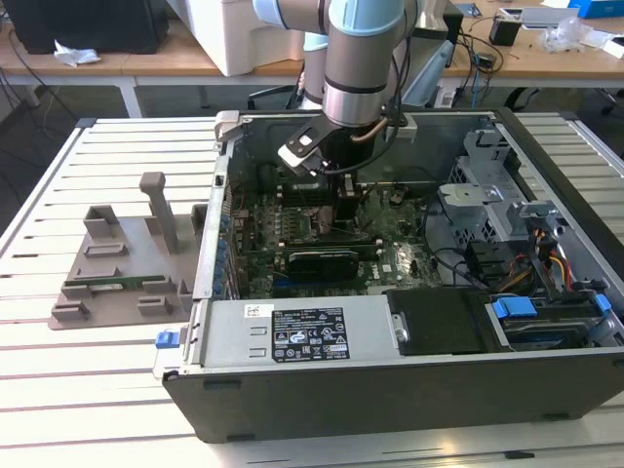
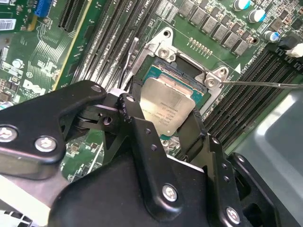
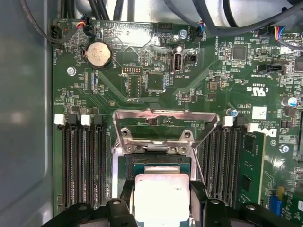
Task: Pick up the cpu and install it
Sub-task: 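Place the cpu into insertion slot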
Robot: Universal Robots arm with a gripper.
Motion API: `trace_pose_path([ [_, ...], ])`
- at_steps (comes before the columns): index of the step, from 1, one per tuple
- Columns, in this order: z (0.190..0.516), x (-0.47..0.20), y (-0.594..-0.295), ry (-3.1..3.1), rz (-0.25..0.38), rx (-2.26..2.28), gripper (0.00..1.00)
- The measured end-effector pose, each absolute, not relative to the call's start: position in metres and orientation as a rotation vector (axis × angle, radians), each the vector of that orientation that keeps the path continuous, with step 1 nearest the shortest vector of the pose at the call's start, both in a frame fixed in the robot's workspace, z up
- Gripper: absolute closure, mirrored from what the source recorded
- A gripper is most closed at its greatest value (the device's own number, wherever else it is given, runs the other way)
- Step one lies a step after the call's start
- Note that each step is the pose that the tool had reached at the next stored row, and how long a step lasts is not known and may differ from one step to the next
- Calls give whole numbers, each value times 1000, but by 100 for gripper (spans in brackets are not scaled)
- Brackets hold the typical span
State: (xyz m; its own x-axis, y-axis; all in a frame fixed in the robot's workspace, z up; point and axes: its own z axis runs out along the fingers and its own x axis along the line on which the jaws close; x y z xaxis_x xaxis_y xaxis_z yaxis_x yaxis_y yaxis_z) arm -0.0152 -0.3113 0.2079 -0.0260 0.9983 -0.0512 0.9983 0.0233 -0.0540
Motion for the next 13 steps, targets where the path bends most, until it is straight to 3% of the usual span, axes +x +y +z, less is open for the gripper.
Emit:
trace_pose_path([
  [13,199,-15,-306,-2240,117,-2198,45],
])
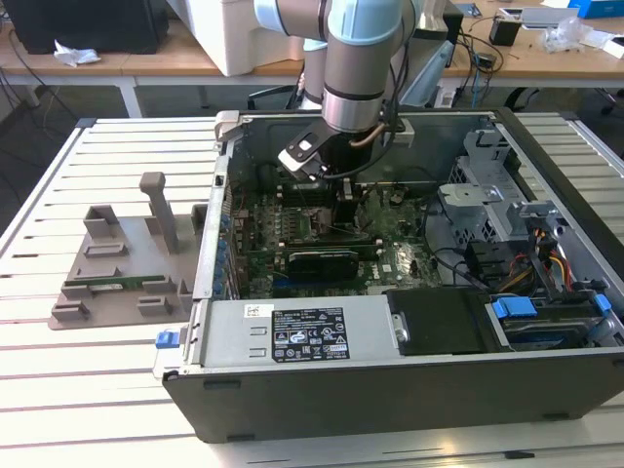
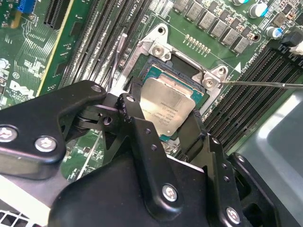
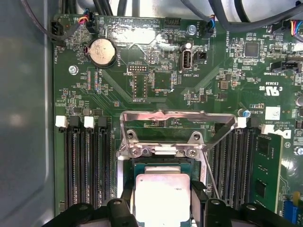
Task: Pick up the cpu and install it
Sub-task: 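Place the cpu into insertion slot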
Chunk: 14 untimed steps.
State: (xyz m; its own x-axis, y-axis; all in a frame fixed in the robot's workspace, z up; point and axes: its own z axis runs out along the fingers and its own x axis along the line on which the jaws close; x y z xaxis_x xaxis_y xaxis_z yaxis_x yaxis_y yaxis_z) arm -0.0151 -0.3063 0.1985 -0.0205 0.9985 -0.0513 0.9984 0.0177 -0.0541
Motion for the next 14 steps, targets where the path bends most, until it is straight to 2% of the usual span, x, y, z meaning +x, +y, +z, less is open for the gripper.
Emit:
trace_pose_path([
  [7,198,-15,-306,-2240,116,-2198,45],
  [8,198,-15,-306,-2240,116,-2198,44],
  [9,198,-15,-306,-2240,116,-2198,38],
  [14,199,-15,-306,-2240,117,-2198,38],
])
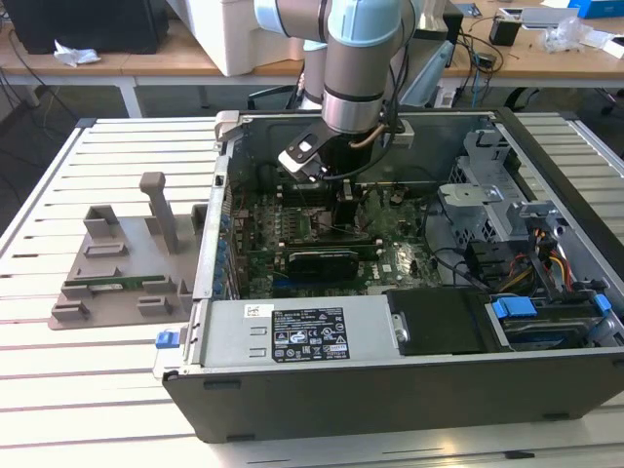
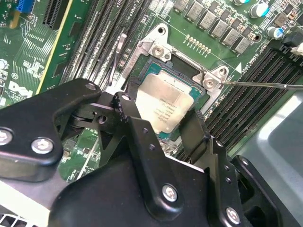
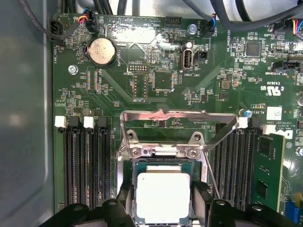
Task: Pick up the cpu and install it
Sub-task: 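Place the cpu into insertion slot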
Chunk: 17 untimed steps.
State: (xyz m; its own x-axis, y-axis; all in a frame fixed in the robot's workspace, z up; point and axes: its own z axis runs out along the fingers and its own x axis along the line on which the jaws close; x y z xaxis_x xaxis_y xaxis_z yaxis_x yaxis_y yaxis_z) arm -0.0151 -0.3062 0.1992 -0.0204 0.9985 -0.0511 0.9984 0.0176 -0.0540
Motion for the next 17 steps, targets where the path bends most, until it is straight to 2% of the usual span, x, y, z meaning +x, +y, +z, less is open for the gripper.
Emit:
trace_pose_path([
  [4,214,-15,-306,-2240,117,-2198,38],
  [5,219,-15,-306,-2240,117,-2198,40],
  [6,223,-15,-306,-2240,117,-2198,46],
  [7,225,-15,-306,-2240,117,-2198,46],
  [8,230,-15,-306,-2240,117,-2198,53],
  [9,240,-15,-306,-2240,117,-2198,64],
  [11,256,-15,-306,-2240,117,-2198,76],
  [12,265,-15,-306,-2240,117,-2198,89],
  [17,297,-15,-306,-2240,117,-2198,89],
])
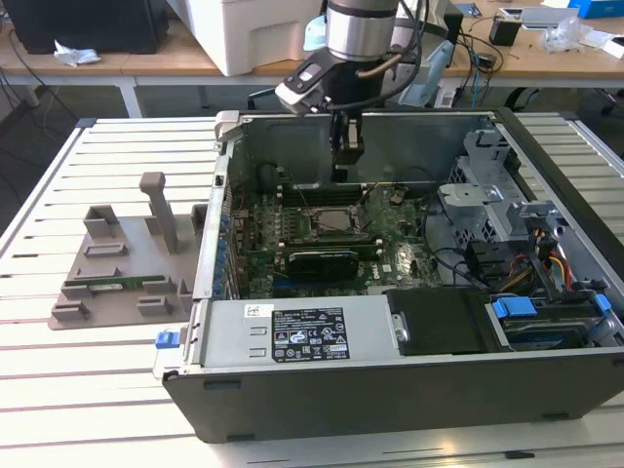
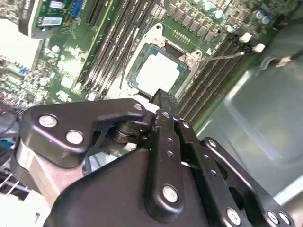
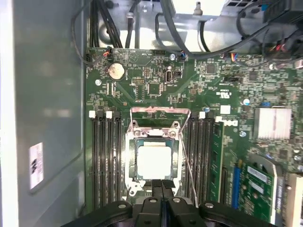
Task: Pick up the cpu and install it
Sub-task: 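Place the cpu into insertion slot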
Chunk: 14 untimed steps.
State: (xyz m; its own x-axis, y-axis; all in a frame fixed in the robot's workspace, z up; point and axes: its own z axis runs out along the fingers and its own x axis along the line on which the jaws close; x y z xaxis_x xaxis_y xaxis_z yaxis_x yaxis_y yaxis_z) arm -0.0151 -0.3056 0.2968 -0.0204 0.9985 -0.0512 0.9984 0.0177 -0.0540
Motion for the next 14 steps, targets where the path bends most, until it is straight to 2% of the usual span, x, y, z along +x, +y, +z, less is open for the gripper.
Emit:
trace_pose_path([
  [4,311,-15,-306,-2240,117,-2198,89],
  [14,312,-15,-306,-2240,116,-2197,89],
])
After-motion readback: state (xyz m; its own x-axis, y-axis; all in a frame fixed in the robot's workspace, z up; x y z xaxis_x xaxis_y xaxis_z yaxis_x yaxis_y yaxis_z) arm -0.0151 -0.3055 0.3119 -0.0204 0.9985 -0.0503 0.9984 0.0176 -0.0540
